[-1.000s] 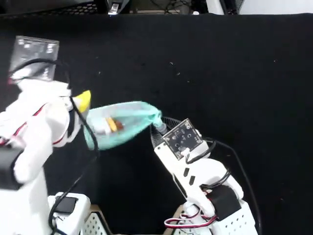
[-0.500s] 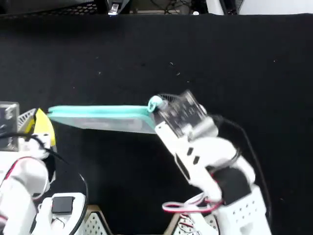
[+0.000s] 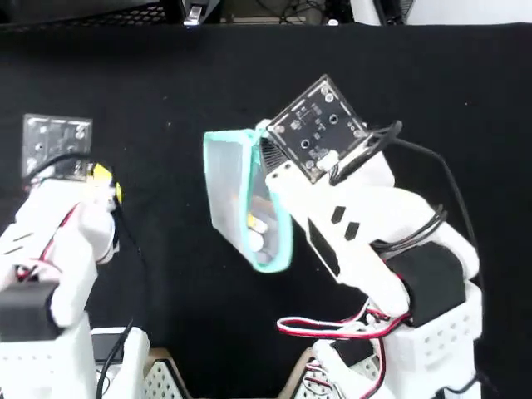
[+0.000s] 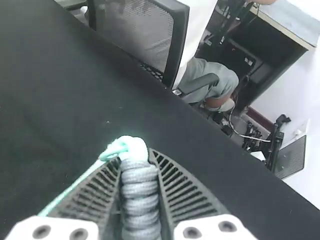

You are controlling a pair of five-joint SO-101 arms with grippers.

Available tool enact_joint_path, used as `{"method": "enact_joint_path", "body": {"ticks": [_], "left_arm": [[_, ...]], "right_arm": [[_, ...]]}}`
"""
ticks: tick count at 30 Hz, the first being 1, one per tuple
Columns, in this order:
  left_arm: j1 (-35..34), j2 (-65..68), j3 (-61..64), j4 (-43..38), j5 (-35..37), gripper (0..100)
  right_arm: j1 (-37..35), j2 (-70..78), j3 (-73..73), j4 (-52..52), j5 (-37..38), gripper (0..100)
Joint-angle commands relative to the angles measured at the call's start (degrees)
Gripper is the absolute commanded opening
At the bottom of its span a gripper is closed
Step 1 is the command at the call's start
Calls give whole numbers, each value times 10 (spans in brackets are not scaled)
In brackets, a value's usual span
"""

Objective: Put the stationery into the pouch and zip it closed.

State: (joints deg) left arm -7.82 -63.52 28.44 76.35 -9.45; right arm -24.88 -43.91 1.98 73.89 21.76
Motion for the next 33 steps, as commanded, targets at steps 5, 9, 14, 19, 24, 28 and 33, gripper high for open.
{"method": "enact_joint_path", "body": {"ticks": [5, 9, 14, 19, 24, 28, 33], "left_arm": [[0, -4, 11, -17, -5, 37], [24, 13, 30, -32, -4, 37], [89, 41, 34, 0, -6, 37], [93, 43, 16, -5, -4, 37], [97, 47, -40, -4, -3, 37], [93, 49, -49, -4, -6, 37], [94, 49, -22, -9, -6, 37]], "right_arm": [[-9, 13, -42, 28, 4, 12], [-55, 5, -57, 63, 4, 12], [-85, -20, -64, 105, 5, 12], [-88, -51, -34, 149, 58, 12], [-91, -82, 41, 150, 61, 12], [-143, -109, 107, 139, 63, 12], [-177, -151, 159, 123, 64, 12]]}}
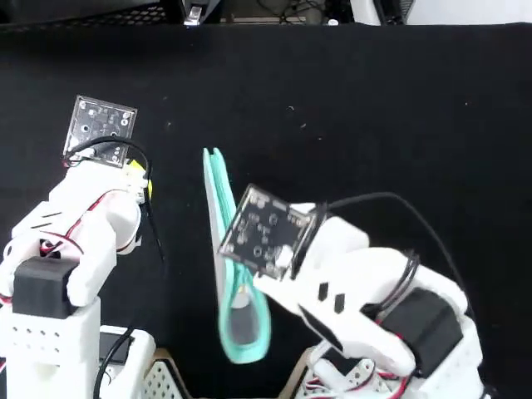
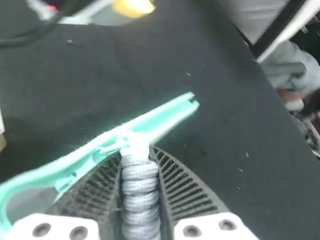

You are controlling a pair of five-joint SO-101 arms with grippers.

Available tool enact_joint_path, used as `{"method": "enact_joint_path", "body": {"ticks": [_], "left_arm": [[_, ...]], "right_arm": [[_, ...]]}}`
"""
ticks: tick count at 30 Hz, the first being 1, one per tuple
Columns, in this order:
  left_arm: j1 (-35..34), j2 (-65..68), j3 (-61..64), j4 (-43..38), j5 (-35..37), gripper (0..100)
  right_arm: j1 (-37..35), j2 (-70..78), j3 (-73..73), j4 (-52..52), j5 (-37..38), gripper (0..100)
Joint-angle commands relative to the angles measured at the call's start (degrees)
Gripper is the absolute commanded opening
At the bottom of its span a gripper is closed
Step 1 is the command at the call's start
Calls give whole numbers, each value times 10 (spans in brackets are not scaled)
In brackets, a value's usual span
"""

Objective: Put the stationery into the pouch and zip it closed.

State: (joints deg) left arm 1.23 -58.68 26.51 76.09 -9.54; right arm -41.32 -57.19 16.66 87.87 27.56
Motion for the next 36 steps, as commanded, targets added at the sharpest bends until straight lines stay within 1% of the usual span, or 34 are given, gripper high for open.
{"method": "enact_joint_path", "body": {"ticks": [1, 5, 10, 12, 14, 17, 19, 21, 24, 28, 32, 36], "left_arm": [[5, 1, 0, -6, -5, 37], [19, 1, 2, -3, -5, 37], [89, 0, 3, -1, -5, 37], [115, 0, 3, 22, -6, 37], [140, 0, 7, 54, -11, 37], [178, -5, 49, 95, -60, 37], [182, -6, 88, 100, -81, 36], [182, -6, 118, 87, -83, 35], [185, -6, 156, 38, -77, 34], [187, -6, 195, -23, -31, 36], [178, -6, 211, -43, -12, 34], [151, -6, 210, -64, 34, 35]], "right_arm": [[-11, -26, 19, -17, 6, 12], [-11, -51, 50, -16, 6, 12], [-11, -67, 92, -29, 6, 12], [-10, -67, 98, -47, 5, 12], [7, -65, 98, -76, 2, 12], [60, -63, 100, -141, 1, 12], [93, -62, 100, -176, -7, 12], [110, -62, 101, -205, -40, 12], [108, -55, 101, -242, -86, 12], [108, -10, 100, -273, -129, 12], [110, 26, 101, -273, -151, 13], [102, 27, 100, -273, -148, 13]]}}
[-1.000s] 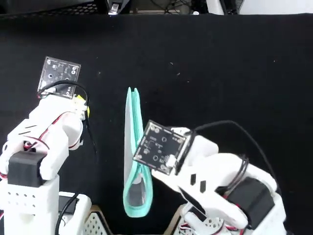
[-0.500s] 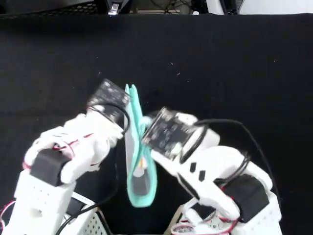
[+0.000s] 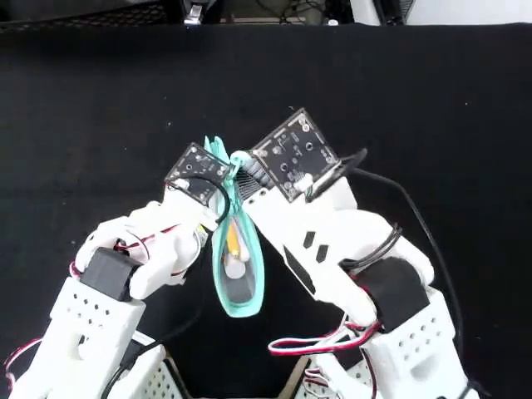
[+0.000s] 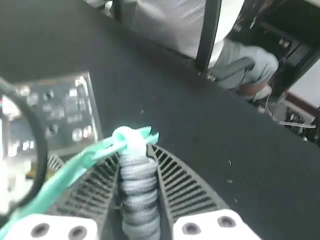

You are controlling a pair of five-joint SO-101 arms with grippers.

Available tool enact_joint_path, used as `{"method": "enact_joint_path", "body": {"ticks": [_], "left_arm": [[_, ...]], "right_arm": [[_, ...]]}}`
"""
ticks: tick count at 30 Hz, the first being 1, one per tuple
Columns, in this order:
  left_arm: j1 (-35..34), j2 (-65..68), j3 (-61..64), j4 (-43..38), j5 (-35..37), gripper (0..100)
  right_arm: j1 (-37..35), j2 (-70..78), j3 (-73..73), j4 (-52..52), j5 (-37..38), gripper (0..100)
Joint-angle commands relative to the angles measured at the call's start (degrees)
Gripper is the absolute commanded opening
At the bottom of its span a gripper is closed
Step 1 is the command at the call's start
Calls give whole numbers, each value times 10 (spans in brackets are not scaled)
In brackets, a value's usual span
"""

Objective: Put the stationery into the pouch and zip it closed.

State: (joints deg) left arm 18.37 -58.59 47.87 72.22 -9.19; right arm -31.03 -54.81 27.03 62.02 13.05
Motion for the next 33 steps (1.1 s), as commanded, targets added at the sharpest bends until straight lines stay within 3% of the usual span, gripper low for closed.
{"method": "enact_joint_path", "body": {"ticks": [1, 6, 16, 21, 24, 33], "left_arm": [[-21, -7, -2, -32, 43, 35], [-28, -7, 9, -56, 84, 35], [-81, -7, 13, -53, 99, 36], [-86, -7, 14, -52, 99, 36], [-104, -8, 6, -36, 98, 36], [-196, -124, -57, 44, 63, 37]], "right_arm": [[-12, 3, -6, -14, -2, 13], [-36, 2, -7, -14, 3, 13], [-38, 7, 71, 17, 100, 12], [-18, 7, 142, -98, 97, 12], [30, 22, 137, -166, 42, 12], [105, 240, 0, -175, 11, 12]]}}
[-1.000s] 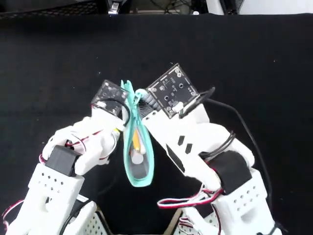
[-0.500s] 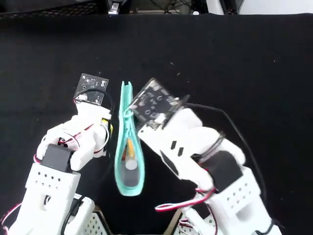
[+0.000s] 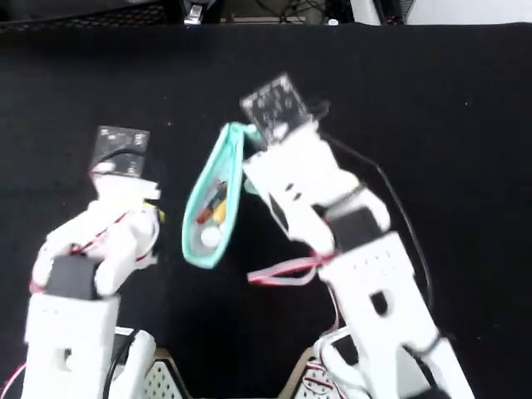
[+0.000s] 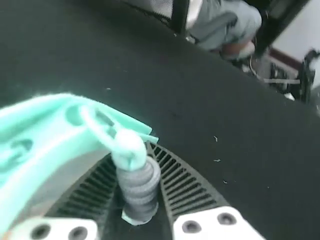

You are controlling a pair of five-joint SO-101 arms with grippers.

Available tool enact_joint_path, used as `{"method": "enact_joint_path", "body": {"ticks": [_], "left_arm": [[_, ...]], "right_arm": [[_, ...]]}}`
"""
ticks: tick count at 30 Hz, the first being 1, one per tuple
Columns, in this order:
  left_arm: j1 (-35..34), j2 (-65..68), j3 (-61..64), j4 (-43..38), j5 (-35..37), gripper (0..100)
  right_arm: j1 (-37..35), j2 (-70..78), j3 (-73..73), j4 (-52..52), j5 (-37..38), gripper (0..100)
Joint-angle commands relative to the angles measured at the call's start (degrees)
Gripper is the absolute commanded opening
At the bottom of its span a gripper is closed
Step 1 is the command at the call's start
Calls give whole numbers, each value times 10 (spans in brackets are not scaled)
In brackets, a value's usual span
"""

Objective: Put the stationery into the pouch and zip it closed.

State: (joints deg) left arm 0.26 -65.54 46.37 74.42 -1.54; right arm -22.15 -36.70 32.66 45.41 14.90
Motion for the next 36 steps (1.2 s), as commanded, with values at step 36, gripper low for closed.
{"method": "enact_joint_path", "body": {"ticks": [36], "left_arm": [[284, -34, -91, -40, -47, 37]], "right_arm": [[24, 291, -561, 279, -55, 12]]}}
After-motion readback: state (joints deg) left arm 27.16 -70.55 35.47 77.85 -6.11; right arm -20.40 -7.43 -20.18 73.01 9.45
